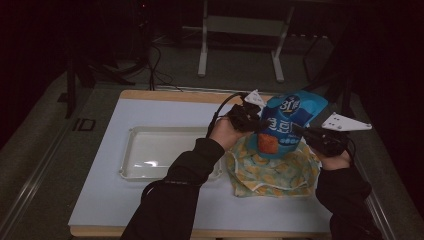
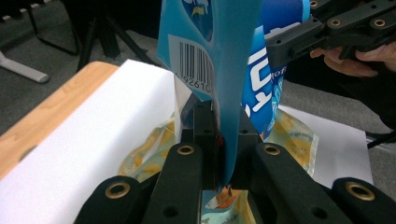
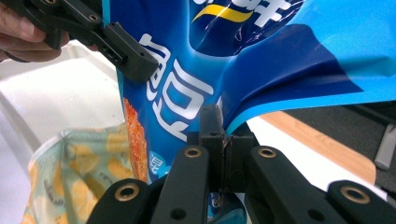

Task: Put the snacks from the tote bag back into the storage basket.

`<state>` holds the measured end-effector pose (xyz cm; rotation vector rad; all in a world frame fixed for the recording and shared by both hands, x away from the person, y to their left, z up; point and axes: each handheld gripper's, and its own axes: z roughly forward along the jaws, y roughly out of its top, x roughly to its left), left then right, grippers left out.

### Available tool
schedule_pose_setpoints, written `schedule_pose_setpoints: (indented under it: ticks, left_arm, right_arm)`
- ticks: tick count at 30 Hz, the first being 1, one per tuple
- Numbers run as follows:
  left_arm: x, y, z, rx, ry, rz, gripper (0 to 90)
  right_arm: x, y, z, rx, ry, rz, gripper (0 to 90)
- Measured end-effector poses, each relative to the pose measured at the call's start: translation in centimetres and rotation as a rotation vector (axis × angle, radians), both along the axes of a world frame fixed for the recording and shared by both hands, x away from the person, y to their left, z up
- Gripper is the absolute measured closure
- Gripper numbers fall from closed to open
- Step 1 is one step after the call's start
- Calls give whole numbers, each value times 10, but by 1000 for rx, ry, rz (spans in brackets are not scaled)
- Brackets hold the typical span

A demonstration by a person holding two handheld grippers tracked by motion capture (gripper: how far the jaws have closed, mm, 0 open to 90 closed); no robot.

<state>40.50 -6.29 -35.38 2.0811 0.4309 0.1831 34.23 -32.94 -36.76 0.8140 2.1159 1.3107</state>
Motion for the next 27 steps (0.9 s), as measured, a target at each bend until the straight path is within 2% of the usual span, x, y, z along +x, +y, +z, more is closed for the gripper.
schedule_pose_setpoints:
  ticks: [8,16,27]
  left_arm:
    - [5,11,16,-10,-13,18,865]
    - [8,26,22,-18,-8,46,866]
    - [5,61,28,-29,-20,97,867]
  right_arm:
    - [6,11,16,-11,-30,5,888]
    - [14,24,24,-9,-34,16,888]
    - [26,57,32,-14,-39,56,889]
